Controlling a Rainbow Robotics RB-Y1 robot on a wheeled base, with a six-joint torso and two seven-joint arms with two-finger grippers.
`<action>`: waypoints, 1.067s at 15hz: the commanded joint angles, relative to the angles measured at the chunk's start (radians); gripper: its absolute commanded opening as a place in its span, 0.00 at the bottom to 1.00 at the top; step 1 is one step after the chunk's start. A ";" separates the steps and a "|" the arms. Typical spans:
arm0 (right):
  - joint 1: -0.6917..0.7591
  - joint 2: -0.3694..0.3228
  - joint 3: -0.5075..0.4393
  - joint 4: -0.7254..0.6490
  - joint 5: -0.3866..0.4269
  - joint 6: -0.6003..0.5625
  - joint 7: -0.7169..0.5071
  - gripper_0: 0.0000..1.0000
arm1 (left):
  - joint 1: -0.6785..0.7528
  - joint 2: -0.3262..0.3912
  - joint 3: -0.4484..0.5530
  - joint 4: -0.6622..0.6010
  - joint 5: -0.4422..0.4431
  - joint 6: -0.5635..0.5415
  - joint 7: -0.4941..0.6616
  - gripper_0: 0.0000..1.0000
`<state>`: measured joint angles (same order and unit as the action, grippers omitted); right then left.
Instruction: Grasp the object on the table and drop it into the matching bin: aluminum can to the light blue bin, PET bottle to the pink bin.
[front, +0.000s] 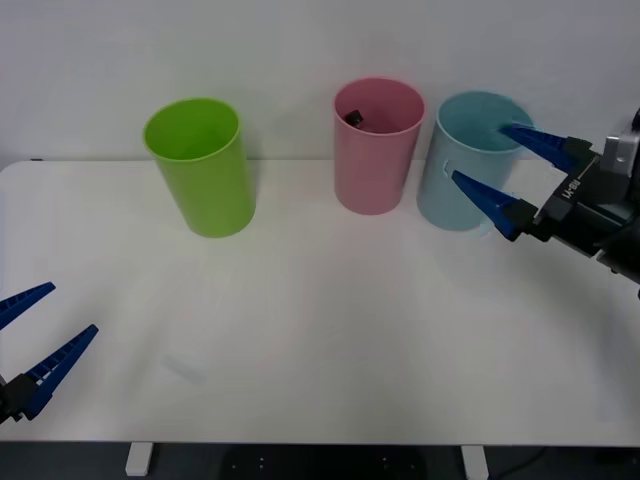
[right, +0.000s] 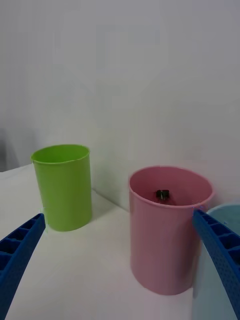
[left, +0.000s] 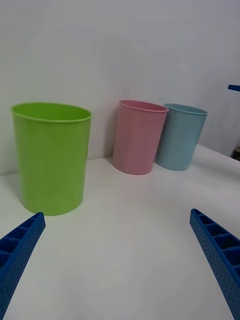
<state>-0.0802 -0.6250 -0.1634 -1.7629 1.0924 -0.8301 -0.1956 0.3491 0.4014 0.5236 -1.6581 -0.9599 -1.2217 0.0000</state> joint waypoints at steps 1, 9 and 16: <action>0.060 -0.002 -0.062 0.000 -0.011 -0.073 0.027 1.00 | 0.000 0.000 0.000 0.000 0.000 0.000 0.000 1.00; 0.249 -0.002 -0.166 0.000 -0.048 -0.149 0.194 1.00 | 0.000 0.000 0.000 0.000 0.000 0.000 0.000 1.00; 0.407 0.016 -0.235 0.000 -0.049 -0.199 0.226 1.00 | 0.000 0.000 0.000 0.000 0.000 0.000 0.000 1.00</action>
<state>0.3152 -0.6153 -0.3911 -1.7628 1.0438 -1.0262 0.0293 0.3491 0.4014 0.5236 -1.6581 -0.9599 -1.2217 0.0000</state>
